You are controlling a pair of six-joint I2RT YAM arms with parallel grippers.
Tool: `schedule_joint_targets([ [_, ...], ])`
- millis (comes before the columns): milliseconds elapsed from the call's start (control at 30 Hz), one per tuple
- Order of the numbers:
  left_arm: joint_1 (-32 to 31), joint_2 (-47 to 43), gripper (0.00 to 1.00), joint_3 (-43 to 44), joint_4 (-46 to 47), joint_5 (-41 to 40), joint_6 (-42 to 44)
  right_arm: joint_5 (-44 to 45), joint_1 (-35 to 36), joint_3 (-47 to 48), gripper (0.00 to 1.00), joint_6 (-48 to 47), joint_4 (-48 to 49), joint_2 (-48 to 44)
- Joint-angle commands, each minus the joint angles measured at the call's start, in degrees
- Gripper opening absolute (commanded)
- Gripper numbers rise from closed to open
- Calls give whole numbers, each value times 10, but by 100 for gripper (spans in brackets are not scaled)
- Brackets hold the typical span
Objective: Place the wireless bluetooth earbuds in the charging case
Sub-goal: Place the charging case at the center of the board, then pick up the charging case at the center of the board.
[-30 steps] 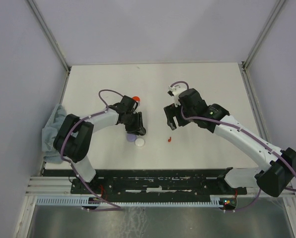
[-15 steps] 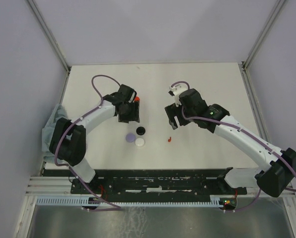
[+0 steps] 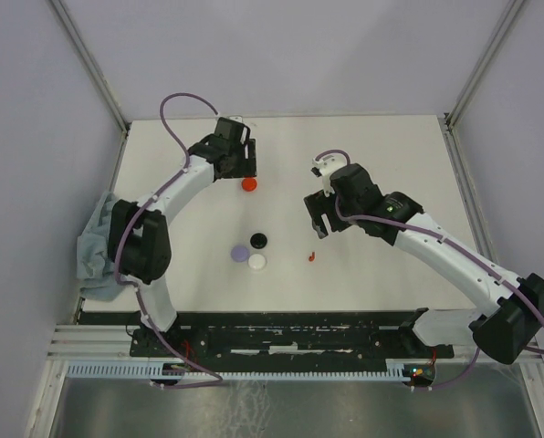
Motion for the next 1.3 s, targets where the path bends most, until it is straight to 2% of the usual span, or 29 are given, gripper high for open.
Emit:
schedule_joint_targets([
  [0,4,69,83,56,43,-14,-10,12,-3,1,87,5,4,-20],
  [167,8,162,83,136,31,-32,-14,8,-3,1,87,9,2,-21],
  [367,10,232,82,188,20,-47,-26,0,-3,-1,87,14,-5,-22],
  [533,10,264,80,198,19,-46,-44,-2,-3,-2,87,13,-11,-19],
  [833,8,264,68,165,27,-11,-37,-4,-3,-3,87,9,-14,-16],
  [1100,1,206,55,86,48,46,49,0,-3,-4,87,8,-14,-18],
  [1267,-16,164,53,42,48,121,180,12,-4,-10,87,10,-12,-29],
])
